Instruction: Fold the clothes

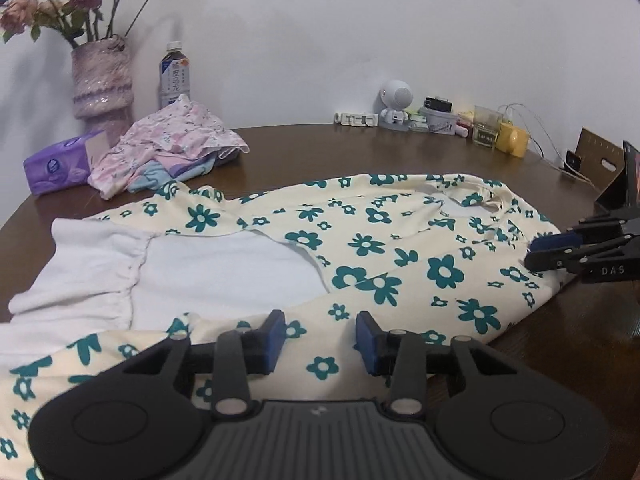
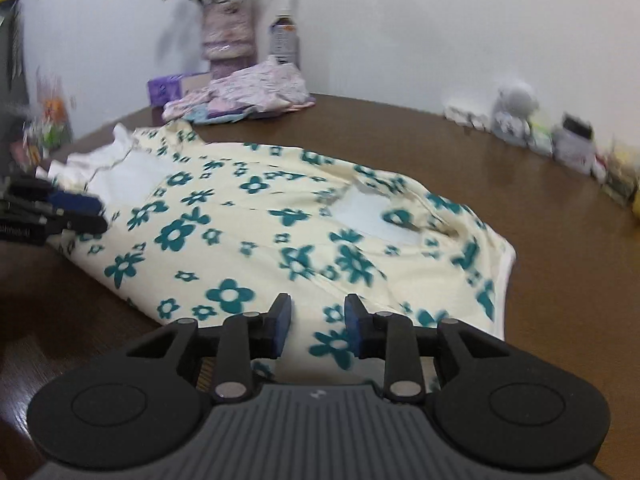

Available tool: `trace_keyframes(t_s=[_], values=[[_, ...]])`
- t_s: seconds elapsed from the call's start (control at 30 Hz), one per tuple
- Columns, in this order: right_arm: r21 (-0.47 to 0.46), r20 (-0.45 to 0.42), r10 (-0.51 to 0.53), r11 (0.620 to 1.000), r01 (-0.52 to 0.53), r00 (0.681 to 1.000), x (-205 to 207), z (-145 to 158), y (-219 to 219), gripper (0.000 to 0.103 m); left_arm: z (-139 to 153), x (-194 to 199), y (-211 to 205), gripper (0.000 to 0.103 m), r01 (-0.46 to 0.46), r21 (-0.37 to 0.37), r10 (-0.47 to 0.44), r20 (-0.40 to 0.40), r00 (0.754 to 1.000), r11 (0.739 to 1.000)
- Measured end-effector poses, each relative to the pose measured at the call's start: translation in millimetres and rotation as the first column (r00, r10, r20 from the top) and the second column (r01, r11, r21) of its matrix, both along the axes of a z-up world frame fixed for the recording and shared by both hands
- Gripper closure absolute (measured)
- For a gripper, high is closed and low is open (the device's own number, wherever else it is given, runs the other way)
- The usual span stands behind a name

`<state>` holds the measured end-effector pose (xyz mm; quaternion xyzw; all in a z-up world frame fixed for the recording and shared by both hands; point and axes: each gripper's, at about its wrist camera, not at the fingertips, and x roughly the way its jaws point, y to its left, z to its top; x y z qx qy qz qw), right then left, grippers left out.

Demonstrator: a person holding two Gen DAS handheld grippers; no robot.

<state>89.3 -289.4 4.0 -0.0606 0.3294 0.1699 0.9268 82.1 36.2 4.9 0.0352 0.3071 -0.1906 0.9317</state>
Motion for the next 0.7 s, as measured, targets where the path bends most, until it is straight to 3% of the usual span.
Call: trace_keyframes(t_s=[0.2, 0.33, 0.47, 0.7], values=[[0.042, -0.007, -0.065, 0.997, 0.066, 0.998, -0.5, -2.5, -20.8, 0.081, -0.9, 0.3, 5.3, 0.065, 0.0, -0.02, 0.0, -0.001, 1.0, 1.0], [0.154, 0.006, -0.033, 0.988, 0.031, 0.999, -3.1, 8.2, -3.4, 0.079, -1.0, 0.9, 2.9, 0.066, -0.001, -0.019, 0.001, -0.001, 1.0, 1.0], [0.149, 0.019, 0.059, 0.987, -0.062, 0.998, -0.8, 7.4, 34.0, 0.072, -1.0, 1.1, 3.0, 0.066, -0.003, -0.023, 0.003, -0.003, 1.0, 1.0], [0.136, -0.015, 0.066, 0.989, -0.064, 0.998, 2.2, -5.7, 51.5, 0.071, -0.1, 0.7, 4.3, 0.066, -0.022, -0.048, 0.022, -0.003, 1.0, 0.999]])
